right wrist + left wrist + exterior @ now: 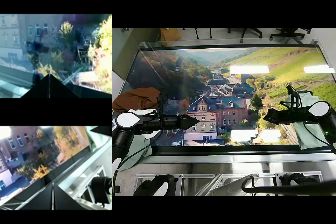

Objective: Fold the shirts.

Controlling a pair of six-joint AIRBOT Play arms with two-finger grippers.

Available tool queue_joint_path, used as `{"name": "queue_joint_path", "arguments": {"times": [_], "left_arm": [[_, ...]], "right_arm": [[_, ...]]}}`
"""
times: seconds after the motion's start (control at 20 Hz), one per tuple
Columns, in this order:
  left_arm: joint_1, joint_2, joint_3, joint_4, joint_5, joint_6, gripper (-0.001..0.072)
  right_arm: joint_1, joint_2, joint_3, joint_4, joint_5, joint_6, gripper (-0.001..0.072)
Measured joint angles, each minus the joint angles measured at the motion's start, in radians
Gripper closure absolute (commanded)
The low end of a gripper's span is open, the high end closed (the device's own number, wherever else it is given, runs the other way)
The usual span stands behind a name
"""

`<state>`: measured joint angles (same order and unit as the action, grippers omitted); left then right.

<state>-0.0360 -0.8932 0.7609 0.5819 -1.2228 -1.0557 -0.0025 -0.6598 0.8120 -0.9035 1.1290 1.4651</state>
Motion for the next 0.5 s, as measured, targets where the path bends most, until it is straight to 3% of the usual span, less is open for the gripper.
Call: {"name": "queue_joint_path", "arguments": {"times": [0.5], "left_arm": [[0.010, 0.000, 0.007, 0.013, 0.000, 0.000, 0.0694]], "right_arm": [[0.000, 0.000, 0.000, 0.000, 0.000, 0.000, 0.0691]]}}
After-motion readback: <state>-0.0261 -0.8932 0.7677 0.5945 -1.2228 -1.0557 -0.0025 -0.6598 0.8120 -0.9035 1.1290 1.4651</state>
